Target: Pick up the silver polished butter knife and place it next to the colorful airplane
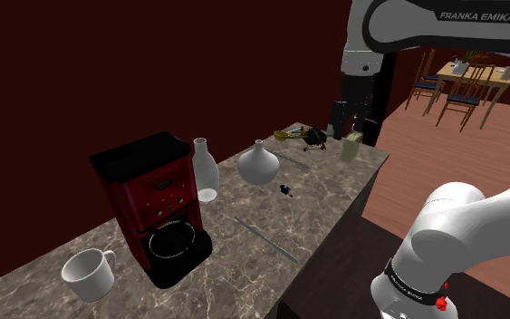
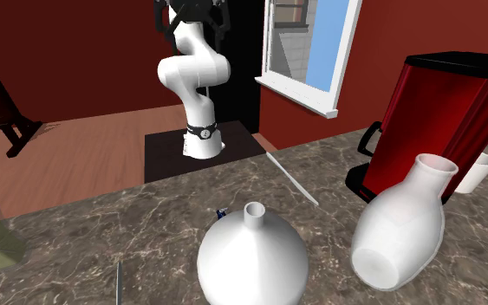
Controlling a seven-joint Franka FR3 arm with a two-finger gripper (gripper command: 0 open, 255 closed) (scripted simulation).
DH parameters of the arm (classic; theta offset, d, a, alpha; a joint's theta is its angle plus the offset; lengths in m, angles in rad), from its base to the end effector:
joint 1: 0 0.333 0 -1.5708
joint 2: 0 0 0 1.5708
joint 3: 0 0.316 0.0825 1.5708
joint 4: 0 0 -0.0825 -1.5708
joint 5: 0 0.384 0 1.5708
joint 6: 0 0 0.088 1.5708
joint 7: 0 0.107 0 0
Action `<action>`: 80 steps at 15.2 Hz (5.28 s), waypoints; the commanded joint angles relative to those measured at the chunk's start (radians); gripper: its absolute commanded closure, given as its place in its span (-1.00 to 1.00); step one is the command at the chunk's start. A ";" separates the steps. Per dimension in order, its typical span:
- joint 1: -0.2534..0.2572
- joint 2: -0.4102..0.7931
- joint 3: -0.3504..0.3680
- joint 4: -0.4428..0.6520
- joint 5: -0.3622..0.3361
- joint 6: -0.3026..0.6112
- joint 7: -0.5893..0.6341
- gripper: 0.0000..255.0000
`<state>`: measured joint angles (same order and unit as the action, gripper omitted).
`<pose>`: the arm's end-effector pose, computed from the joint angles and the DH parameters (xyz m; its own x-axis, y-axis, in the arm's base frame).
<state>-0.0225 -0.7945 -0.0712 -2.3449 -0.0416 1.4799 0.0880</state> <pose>0.2931 -0.0391 0.5898 0.9845 -0.1597 -0.0723 -0.1603 -0.9871 -0.0029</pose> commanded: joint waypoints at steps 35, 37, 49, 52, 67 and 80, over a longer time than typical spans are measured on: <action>0.209 0.656 0.355 -0.327 0.145 1.010 0.241 -1.00; 0.207 0.677 0.357 -0.332 0.138 1.036 0.246 -1.00; 0.207 0.677 0.357 -0.332 0.138 1.036 0.246 1.00; 0.207 0.677 0.357 -0.332 0.138 1.036 0.246 1.00; 0.219 0.511 0.339 -0.279 0.172 0.819 0.221 1.00; 0.222 0.398 0.319 -0.186 0.176 0.614 0.214 1.00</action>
<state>0.1996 -0.3882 0.2495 -2.5389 0.1347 2.1106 0.3027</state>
